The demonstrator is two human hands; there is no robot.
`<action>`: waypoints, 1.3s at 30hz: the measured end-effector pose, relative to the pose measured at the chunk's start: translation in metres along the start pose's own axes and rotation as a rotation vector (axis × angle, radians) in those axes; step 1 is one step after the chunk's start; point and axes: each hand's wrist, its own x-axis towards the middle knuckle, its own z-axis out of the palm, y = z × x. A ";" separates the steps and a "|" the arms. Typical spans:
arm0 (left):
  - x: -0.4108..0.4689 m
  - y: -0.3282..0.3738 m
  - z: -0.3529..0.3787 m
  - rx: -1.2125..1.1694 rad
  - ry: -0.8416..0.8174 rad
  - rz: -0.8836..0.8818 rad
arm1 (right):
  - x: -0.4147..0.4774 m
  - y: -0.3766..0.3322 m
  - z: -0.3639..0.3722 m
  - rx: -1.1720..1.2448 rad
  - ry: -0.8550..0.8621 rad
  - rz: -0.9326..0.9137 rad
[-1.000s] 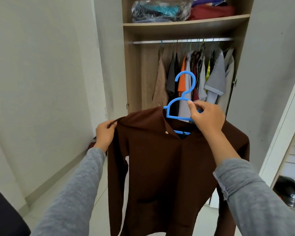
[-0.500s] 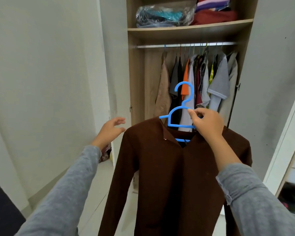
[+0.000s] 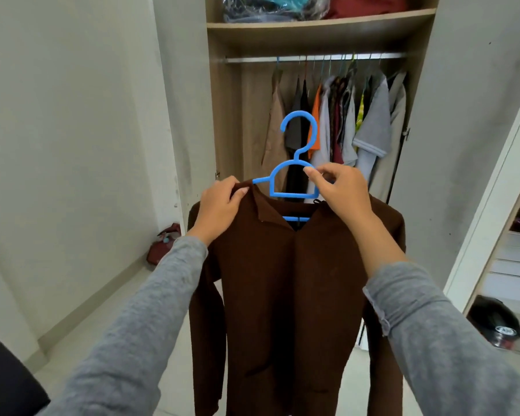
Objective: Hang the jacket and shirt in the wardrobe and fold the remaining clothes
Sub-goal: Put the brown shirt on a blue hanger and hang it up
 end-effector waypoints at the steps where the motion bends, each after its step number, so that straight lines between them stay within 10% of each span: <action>1: 0.002 0.001 -0.001 -0.005 0.025 -0.003 | -0.001 0.005 -0.002 -0.031 -0.005 -0.009; 23: 0.003 -0.043 -0.035 -0.198 0.069 -0.177 | -0.033 0.094 0.012 0.095 0.082 0.711; 31: 0.006 -0.039 -0.029 -0.350 0.088 -0.253 | -0.021 0.082 0.010 0.176 0.076 0.472; 39: 0.011 -0.043 -0.021 -0.381 0.008 -0.232 | -0.011 0.056 0.002 0.071 -0.505 0.147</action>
